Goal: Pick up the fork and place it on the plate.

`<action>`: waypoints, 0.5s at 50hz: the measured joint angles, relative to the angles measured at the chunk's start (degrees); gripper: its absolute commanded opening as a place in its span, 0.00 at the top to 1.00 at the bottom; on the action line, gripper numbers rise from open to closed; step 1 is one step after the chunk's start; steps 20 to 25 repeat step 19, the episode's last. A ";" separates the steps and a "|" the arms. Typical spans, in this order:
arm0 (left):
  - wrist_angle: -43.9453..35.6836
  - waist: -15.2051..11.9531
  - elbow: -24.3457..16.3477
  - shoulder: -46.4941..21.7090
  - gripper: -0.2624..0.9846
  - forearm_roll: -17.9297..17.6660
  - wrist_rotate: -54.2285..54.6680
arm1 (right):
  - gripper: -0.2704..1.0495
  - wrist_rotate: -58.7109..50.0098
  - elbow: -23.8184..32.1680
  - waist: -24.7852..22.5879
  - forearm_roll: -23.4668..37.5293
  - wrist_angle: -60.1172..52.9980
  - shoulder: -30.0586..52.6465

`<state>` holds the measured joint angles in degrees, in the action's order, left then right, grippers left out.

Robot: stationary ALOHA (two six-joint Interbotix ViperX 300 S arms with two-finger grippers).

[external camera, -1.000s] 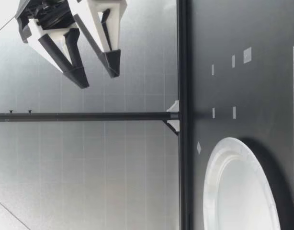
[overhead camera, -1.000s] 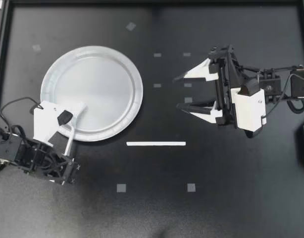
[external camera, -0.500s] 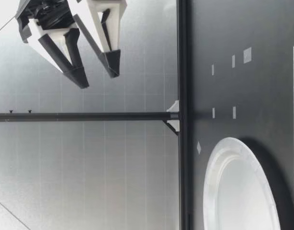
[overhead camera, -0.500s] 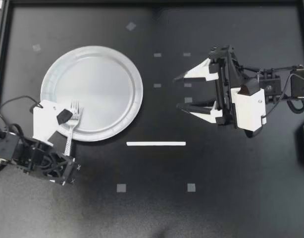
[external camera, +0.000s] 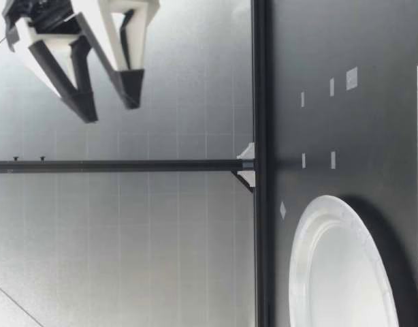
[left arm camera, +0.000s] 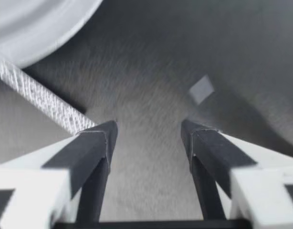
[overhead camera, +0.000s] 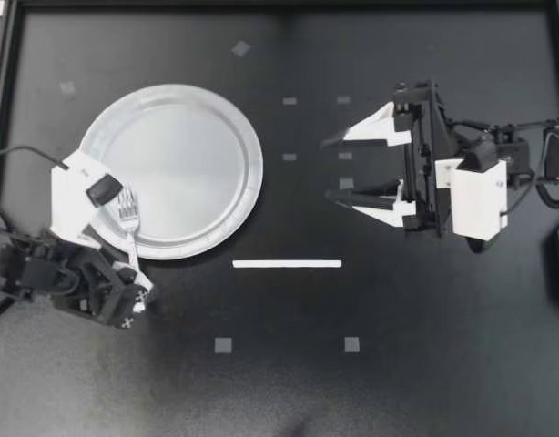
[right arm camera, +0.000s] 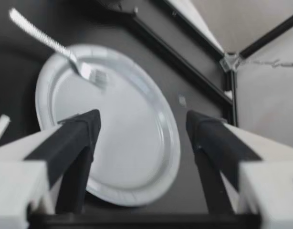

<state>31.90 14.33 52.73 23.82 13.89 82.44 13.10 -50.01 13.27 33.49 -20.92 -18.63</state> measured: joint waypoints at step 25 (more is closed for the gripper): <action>-5.54 0.00 0.09 8.17 0.33 26.46 0.53 | 0.27 -0.44 -0.62 -2.99 -3.60 -4.39 1.85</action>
